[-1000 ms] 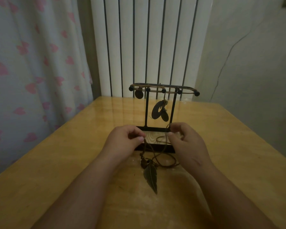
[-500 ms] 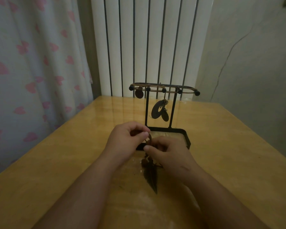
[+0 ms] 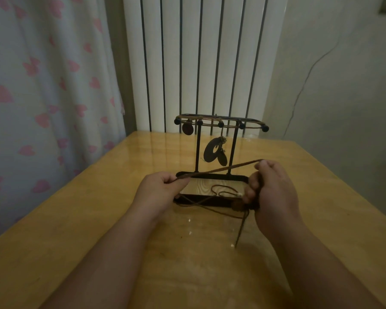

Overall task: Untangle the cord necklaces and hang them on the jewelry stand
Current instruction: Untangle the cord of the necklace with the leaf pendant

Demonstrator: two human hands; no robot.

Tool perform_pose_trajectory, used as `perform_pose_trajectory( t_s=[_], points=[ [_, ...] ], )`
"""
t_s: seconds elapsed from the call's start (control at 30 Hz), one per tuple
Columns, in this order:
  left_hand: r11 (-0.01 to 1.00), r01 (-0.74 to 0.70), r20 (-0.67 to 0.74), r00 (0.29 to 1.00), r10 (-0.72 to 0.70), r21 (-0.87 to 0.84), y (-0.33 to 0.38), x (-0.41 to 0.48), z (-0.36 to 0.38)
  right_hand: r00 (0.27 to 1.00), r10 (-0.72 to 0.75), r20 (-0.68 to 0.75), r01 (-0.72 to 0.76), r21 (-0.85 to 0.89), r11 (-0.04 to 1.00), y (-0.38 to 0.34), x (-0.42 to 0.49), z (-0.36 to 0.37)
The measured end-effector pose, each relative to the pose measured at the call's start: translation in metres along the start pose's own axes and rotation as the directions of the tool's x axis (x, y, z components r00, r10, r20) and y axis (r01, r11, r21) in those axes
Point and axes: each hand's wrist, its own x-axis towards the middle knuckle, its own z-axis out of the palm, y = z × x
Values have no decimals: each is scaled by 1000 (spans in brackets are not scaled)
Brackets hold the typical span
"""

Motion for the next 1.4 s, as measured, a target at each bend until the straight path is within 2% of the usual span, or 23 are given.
perform_pose_trajectory(
  t_s=[0.07, 0.13, 0.23, 0.33, 0.47, 0.57, 0.6, 0.67, 0.77, 0.9, 1.0, 1.07, 1.17, 1.23, 1.3, 1.37, 1.4],
  points=[
    [988, 137, -31, 990, -140, -78, -5, 4, -3, 997, -25, -67, 24, -18, 1000, -2, 1, -2],
    [963, 216, -88, 969, -231, -160, -10, 10, -6, 989, -57, -140, 56, -10, 998, -4, 1, -3],
    [957, 206, -180, 953, -243, -203, -13, 15, -8, 980, -80, -180, 91, 52, 995, -5, 1, -4],
    [967, 147, -228, 954, -194, -209, -11, 13, -8, 983, -94, -160, 95, -4, 996, -2, 2, -4],
    [942, 69, -68, 993, -96, -328, -3, 6, -6, 997, -71, -13, 67, -217, 974, 8, 5, -1],
    [840, 99, 120, 992, -41, -533, 5, 1, -4, 998, -39, 46, 54, -392, 919, 18, 7, 1],
    [828, 104, 155, 988, -21, -551, 6, 0, -3, 998, -35, 55, 55, -425, 903, 19, 7, 2],
    [890, 63, 155, 988, 9, -452, 7, -2, -2, 998, -27, 64, 56, -521, 852, 21, 7, 4],
    [981, -28, 70, 997, 42, -194, 7, -5, -2, 996, -10, 93, 72, -694, 717, 21, 5, 4],
    [993, -82, 52, 995, 86, -83, 8, -8, -2, 991, 60, 117, 71, -861, 503, 21, 4, 4],
    [993, -118, 77, 990, 117, 9, 9, -10, 0, 989, -7, 151, 145, -938, 314, 24, 1, 7],
    [991, -133, 73, 989, 131, 30, 10, -11, 3, 975, -89, 205, 223, -914, 339, 25, 0, 9],
    [987, -156, 86, 985, 153, 37, 9, -11, 5, 936, -135, 326, 351, -815, 461, 25, -2, 13],
    [986, -167, 116, 980, 163, 26, 9, -11, 6, 921, -67, 384, 359, -766, 533, 30, -4, 17],
    [984, -176, 137, 976, 171, 29, 9, -11, 6, 905, -14, 425, 361, -750, 554, 38, -5, 19],
    [983, -181, 149, 973, 176, 21, 7, -10, 6, 899, -21, 437, 365, -723, 586, 37, -4, 18],
    [984, -176, 157, 973, 171, 13, 6, -10, 5, 907, -47, 419, 351, -690, 633, 34, -5, 18]
  ],
)
